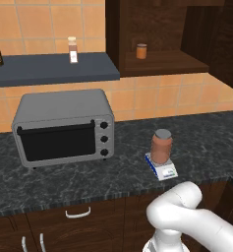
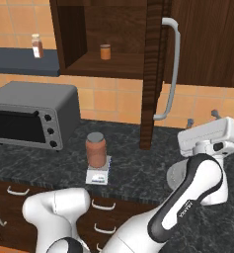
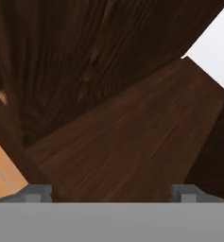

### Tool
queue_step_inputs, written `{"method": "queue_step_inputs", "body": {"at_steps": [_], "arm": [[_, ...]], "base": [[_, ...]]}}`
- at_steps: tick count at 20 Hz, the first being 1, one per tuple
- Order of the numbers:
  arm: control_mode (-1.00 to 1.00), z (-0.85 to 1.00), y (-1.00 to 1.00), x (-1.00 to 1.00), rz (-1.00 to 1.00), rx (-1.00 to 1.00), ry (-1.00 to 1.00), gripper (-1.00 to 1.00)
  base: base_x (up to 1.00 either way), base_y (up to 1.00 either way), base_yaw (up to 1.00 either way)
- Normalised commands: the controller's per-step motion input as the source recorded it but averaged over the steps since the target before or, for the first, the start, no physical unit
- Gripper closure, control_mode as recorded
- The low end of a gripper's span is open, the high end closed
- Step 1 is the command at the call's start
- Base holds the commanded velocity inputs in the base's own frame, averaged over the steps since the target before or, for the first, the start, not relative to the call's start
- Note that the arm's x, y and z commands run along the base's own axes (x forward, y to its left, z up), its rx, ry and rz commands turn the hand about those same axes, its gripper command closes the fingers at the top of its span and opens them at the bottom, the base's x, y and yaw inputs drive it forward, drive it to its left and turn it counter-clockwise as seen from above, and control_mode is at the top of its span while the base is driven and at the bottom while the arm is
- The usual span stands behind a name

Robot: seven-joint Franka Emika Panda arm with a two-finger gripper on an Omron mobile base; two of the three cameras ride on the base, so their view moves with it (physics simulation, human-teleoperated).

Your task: Pick the honey bottle and place it on the digital scale for weighing, and close the cabinet.

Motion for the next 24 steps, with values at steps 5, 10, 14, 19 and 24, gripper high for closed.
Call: {"method": "queue_step_inputs", "body": {"at_steps": [5, 10, 14, 19, 24], "arm": [[-1.00, 0.98, 0.26, -0.28, 0.13, -0.08, -0.18, -1.00], [-1.00, 0.78, 0.93, -0.51, 0.26, -0.01, -0.20, -1.00], [-1.00, 0.64, 1.00, -0.60, 0.22, 0.00, -0.31, -1.00], [-1.00, 0.32, 1.00, -0.55, 0.22, 0.00, -0.30, -1.00], [-1.00, 0.00, 1.00, 0.42, 0.02, -0.01, -0.12, -1.00]], "base": [[0.00, 0.00, 0.00], [0.00, 0.00, 0.00], [0.00, 0.00, 0.00], [0.00, 0.00, 0.00], [0.00, 0.00, 0.00]]}}
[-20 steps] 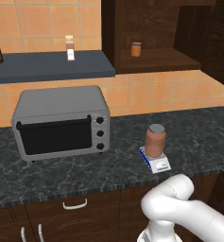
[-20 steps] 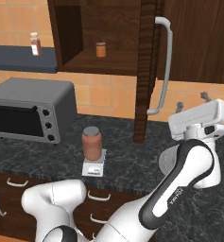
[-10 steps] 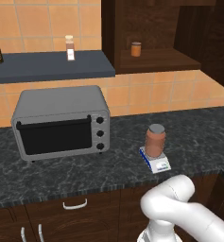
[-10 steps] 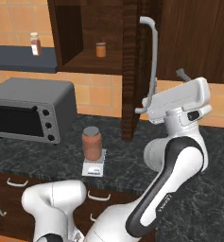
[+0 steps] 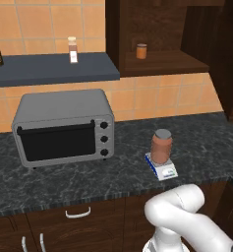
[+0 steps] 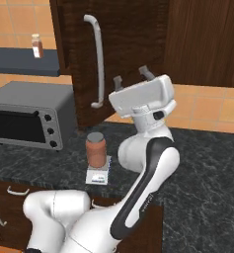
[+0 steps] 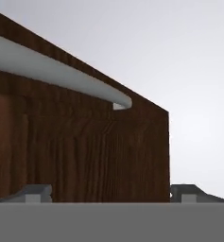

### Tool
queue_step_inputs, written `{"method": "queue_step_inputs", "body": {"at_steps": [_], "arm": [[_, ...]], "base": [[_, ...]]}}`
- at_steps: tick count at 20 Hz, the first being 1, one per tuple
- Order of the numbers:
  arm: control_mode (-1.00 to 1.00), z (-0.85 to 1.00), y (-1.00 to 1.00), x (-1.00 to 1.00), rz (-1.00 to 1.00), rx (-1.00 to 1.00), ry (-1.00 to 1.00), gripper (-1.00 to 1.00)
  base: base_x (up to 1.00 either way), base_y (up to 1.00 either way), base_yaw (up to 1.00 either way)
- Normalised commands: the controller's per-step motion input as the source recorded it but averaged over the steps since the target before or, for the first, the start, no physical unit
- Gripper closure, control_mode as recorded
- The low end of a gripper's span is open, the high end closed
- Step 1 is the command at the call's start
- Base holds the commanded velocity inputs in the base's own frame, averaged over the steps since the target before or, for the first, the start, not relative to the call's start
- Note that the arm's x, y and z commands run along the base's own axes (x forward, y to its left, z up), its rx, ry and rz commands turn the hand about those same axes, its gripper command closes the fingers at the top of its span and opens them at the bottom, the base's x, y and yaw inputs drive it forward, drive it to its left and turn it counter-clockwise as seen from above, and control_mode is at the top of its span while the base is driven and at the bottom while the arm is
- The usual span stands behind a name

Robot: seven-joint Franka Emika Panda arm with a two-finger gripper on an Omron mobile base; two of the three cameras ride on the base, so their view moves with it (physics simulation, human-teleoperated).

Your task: Pick the honey bottle and place it on the digital scale for weighing, and close the cabinet.

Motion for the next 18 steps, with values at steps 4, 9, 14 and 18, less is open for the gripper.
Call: {"method": "queue_step_inputs", "body": {"at_steps": [4, 9, 14, 18], "arm": [[-1.00, -0.01, 1.00, 0.87, -0.14, -0.09, 0.00, -1.00], [-1.00, 0.09, 0.87, 0.66, -0.37, -0.19, 0.01, -1.00], [-1.00, 0.02, 0.73, 0.63, -0.56, -0.20, 0.22, -1.00], [-1.00, 0.01, 0.61, 0.70, -0.49, -0.17, 0.26, -1.00]], "base": [[0.00, 0.00, 0.00], [0.00, 0.00, 0.00], [0.00, 0.00, 0.00], [0.00, 0.00, 0.00]]}}
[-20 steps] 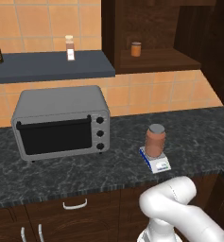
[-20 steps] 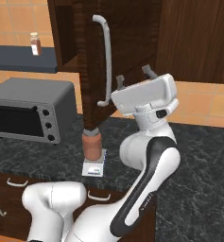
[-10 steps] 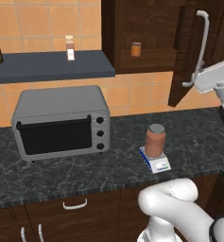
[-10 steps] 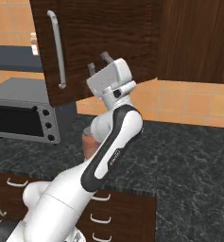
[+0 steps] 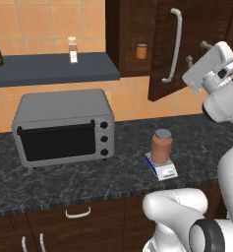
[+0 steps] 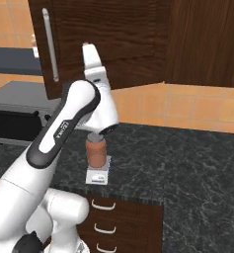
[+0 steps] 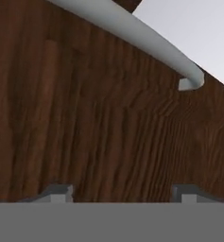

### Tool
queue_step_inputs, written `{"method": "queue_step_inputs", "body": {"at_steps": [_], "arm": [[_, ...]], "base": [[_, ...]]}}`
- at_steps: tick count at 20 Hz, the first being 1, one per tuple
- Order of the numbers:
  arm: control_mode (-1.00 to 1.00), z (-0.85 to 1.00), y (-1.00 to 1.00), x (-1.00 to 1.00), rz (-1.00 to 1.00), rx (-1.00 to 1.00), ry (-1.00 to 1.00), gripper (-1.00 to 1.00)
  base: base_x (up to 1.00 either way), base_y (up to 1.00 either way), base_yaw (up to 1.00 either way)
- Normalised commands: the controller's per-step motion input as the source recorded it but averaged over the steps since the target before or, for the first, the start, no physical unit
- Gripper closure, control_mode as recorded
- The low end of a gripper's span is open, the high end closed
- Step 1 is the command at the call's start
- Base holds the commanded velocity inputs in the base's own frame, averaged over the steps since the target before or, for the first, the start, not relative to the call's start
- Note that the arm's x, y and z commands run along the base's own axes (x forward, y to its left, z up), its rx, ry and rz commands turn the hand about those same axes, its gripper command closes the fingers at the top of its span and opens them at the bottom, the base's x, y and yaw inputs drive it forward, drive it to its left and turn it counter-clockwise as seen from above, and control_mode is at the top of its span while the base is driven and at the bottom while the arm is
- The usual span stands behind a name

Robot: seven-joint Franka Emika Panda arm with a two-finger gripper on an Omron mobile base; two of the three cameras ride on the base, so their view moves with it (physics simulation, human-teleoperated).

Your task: Pick the honey bottle and place it on the digital scale for weighing, and close the cabinet.

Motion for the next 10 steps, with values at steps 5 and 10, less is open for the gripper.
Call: {"method": "queue_step_inputs", "body": {"at_steps": [5, 10], "arm": [[-1.00, 0.12, 0.19, 0.63, -0.27, -0.06, 0.40, -1.00], [-1.00, -0.14, 0.00, 0.51, -0.07, 0.00, 0.16, -1.00]], "base": [[0.00, 0.00, 0.00], [0.00, 0.00, 0.00]]}}
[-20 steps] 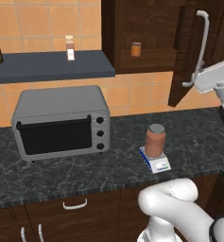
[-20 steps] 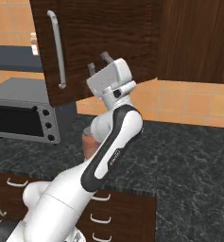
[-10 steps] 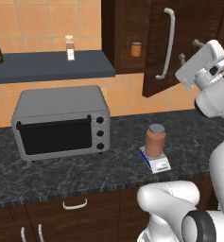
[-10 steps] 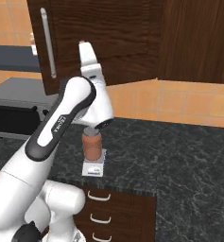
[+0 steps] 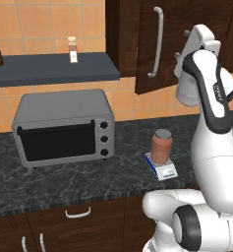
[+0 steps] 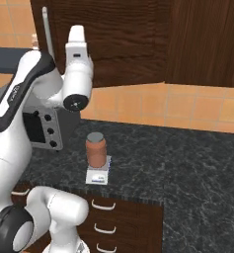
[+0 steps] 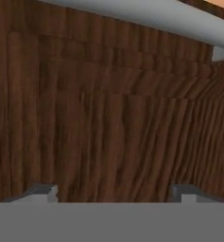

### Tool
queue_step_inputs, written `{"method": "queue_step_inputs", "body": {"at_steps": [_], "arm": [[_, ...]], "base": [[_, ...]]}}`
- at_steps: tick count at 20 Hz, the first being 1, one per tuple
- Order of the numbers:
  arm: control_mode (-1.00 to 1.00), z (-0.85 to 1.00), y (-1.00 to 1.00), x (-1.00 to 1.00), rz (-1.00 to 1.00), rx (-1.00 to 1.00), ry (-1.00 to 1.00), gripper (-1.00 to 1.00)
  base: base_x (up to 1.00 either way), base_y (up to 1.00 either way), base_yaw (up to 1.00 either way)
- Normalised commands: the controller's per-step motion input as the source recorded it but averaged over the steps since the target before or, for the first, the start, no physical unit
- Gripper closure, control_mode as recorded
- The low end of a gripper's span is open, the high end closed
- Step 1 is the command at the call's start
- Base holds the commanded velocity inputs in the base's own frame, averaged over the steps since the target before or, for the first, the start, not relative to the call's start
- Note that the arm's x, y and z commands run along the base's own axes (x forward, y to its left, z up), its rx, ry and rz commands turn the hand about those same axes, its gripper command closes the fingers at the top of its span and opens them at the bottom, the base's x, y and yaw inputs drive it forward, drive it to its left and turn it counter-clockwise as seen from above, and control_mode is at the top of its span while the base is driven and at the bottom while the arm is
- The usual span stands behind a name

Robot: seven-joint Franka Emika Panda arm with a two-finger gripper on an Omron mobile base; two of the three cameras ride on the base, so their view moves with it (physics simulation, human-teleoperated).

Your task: Pick the honey bottle and place it on the digital scale for weighing, and close the cabinet.

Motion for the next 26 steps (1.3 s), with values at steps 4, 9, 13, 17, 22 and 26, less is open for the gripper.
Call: {"method": "queue_step_inputs", "body": {"at_steps": [4, 9, 13, 17, 22, 26], "arm": [[-1.00, -0.41, 0.00, 0.53, -0.01, 0.00, 0.00, -1.00], [-1.00, -0.50, 0.00, 0.51, 0.00, 0.00, -0.01, -1.00], [-1.00, -0.52, 0.00, 0.88, 0.00, 0.00, -0.01, -1.00], [-1.00, -0.31, 0.00, 0.89, 0.00, 0.00, 0.00, -1.00], [-1.00, -0.21, 0.00, 0.78, 0.00, 0.00, 0.00, -1.00], [-1.00, -0.22, 0.00, 0.71, -0.01, 0.00, 0.00, -1.00]], "base": [[0.00, 0.00, 0.00], [0.00, 0.00, 0.00], [0.00, 0.00, 0.00], [0.00, 0.00, 0.00], [0.00, 0.00, 0.00], [0.00, 0.00, 0.00]]}}
